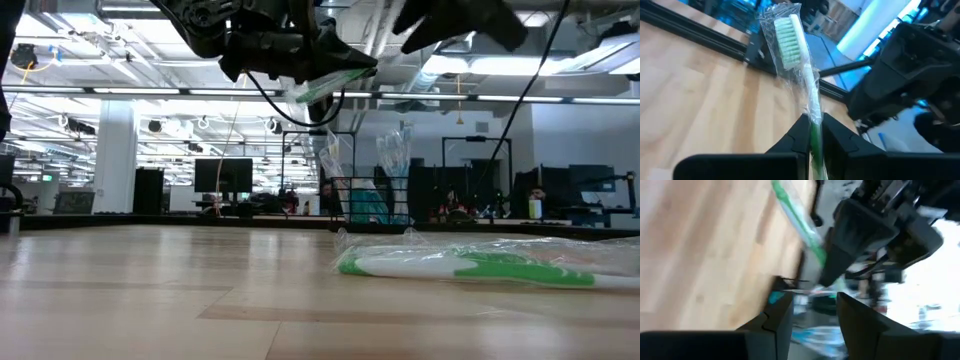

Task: Pick & Place toothbrushing station
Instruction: Put the green toothbrush into the mesh organizer

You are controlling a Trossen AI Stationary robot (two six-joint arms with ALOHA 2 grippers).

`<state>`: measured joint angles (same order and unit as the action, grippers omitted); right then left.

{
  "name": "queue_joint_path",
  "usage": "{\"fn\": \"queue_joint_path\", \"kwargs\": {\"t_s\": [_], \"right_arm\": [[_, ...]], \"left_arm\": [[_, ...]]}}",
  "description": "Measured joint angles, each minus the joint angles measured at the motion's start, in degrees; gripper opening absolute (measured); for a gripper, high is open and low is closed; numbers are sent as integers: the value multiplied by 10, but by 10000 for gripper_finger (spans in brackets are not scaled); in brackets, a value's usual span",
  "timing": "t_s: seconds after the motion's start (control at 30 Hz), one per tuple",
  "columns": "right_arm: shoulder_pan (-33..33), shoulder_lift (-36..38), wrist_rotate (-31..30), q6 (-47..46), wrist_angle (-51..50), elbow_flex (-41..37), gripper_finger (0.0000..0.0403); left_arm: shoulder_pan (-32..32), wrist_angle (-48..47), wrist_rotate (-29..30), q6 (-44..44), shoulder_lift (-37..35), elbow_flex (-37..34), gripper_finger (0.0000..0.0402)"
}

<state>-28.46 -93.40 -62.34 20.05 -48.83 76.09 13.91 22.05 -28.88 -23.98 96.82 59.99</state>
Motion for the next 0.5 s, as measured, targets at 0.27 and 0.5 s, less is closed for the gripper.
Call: {"fn": "queue_joint_path", "kwargs": {"t_s": [0.27, 0.5], "right_arm": [[16, 35, 102, -172, -47, -7, 123], [39, 43, 145, -242, -45, -53, 117]], "left_arm": [[14, 18, 41, 28, 0, 0, 17], [14, 47, 72, 62, 0, 0, 17]]}}
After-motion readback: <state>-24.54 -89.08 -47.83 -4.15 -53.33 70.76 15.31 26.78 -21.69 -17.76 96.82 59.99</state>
